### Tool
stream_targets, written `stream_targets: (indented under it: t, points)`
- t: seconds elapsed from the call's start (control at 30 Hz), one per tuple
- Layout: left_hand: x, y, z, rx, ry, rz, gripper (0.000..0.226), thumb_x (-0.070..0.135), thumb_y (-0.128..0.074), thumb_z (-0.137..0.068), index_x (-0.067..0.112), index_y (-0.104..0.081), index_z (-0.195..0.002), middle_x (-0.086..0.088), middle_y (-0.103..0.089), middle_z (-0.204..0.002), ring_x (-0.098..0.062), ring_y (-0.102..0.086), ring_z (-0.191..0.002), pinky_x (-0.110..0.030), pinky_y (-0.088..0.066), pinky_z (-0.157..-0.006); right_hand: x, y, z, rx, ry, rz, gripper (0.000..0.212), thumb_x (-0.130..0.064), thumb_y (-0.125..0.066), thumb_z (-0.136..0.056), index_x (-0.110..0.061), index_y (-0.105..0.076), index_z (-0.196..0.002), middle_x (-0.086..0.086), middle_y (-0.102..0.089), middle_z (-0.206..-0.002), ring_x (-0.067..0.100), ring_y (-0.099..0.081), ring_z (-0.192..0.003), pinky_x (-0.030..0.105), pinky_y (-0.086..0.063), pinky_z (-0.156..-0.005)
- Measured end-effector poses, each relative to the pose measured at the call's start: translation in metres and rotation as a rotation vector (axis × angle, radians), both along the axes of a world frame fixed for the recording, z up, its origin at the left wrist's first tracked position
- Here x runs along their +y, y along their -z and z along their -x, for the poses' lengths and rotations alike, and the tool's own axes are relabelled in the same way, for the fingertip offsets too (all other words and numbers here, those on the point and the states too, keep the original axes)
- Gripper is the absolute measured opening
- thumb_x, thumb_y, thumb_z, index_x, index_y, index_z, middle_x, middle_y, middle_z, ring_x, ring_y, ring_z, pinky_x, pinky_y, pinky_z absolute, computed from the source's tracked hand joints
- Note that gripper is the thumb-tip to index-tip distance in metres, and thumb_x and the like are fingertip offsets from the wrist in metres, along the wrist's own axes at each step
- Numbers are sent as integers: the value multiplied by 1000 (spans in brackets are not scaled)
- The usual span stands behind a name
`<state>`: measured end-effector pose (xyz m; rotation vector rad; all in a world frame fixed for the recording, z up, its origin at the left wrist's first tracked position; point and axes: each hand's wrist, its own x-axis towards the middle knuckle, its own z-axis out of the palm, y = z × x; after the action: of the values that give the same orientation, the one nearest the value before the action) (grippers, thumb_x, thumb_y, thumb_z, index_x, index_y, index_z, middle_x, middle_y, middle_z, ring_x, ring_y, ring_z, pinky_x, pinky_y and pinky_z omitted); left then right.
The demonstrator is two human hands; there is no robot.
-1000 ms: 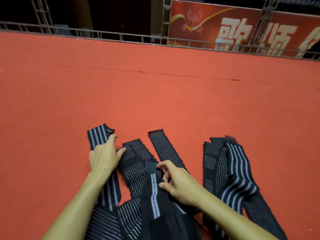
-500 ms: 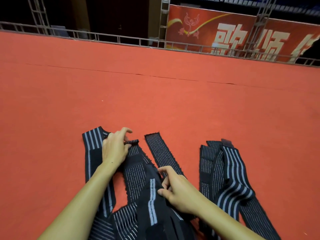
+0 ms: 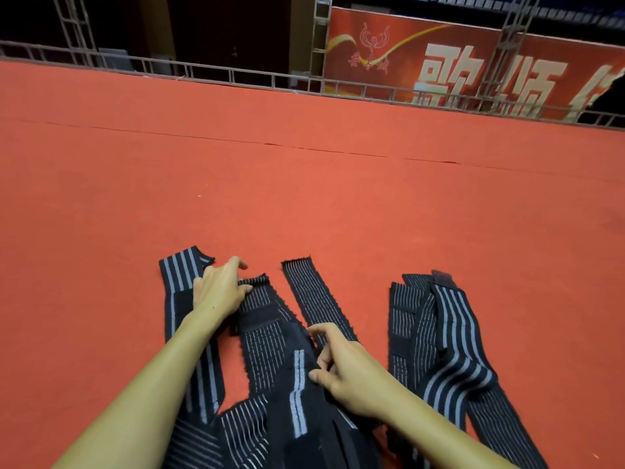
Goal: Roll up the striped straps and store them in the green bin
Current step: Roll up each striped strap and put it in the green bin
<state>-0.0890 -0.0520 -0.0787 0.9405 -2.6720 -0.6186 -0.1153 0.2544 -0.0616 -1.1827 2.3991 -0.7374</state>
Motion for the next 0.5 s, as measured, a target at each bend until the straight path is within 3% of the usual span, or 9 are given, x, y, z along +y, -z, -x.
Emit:
stream_targets:
  t: [0.23,0.5]
  points:
    - [-2,-25,-12,226,-61,187,31,23,-72,-103,17,-59,-131,-10,-78,-101,-43,-60,-114,-51,-42,-88,28,-7,-1,33,32,21,65,-26,-67,-104,-39,-28,-154,-6,-63,-97,10,-62,-83,38,-57,-85]
    - [-22,-102,-56,447,-220,321,39,13,-75,-97,14,-57,-132,-20,-76,-105,-49,-60,-107,-55,-45,-85,86,-38,35,135,221,-84,66,-27,-68,-104,-31,-29,-156,-2,-65,-94,12,-64,-84,40,-55,-78]
